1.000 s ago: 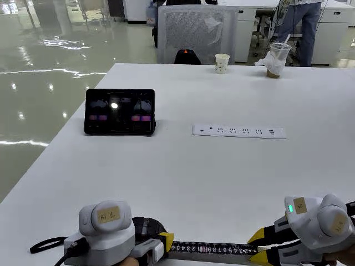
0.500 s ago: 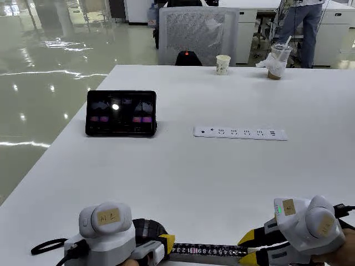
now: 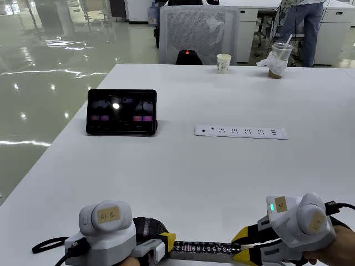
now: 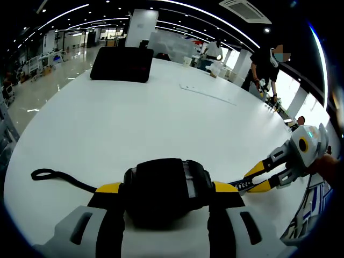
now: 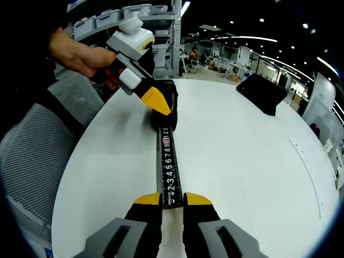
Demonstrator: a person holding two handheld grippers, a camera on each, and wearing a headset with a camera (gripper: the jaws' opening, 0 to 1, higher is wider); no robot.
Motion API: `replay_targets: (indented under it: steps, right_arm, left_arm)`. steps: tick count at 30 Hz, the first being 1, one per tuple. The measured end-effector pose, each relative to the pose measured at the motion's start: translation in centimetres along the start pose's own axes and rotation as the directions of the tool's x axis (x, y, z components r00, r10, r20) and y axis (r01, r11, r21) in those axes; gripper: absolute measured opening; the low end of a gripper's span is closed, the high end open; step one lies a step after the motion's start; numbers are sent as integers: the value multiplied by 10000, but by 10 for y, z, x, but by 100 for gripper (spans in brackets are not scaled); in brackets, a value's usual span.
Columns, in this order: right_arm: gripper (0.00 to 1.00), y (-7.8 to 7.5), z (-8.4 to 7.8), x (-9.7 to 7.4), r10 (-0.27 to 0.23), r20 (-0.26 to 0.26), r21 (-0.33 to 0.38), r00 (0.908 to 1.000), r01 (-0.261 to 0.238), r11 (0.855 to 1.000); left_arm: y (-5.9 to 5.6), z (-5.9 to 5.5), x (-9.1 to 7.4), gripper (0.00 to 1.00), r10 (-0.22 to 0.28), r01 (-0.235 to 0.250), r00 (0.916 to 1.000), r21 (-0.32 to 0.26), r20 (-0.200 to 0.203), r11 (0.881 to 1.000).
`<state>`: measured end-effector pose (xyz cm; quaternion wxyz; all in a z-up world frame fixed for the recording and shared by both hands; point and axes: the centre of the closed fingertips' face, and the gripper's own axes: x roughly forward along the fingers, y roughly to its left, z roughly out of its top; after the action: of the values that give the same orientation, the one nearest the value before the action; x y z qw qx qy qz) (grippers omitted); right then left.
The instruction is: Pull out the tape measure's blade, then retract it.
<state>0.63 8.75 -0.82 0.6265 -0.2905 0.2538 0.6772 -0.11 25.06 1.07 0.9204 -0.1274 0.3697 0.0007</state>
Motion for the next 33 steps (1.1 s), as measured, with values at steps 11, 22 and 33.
replay_targets:
  steps: [11, 22, 33]
  right_arm:
    - [11, 1, 13, 12, 98, 174, 0, 9998, -98, 10000]
    - [11, 3, 23, 23, 151, 322, 18, 9994, -152, 9999]
    - [11, 3, 31, 31, 200, 405, -13, 9990, -200, 9998]
  left_arm:
    - [0, 0, -1, 58, -50, 49, 10000, -43, -47, 10000]
    - [1, 0, -1, 58, -113, 113, 9999, -74, -98, 9999]
    - [0, 0, -1, 58, -133, 132, 9998, -84, -125, 9999]
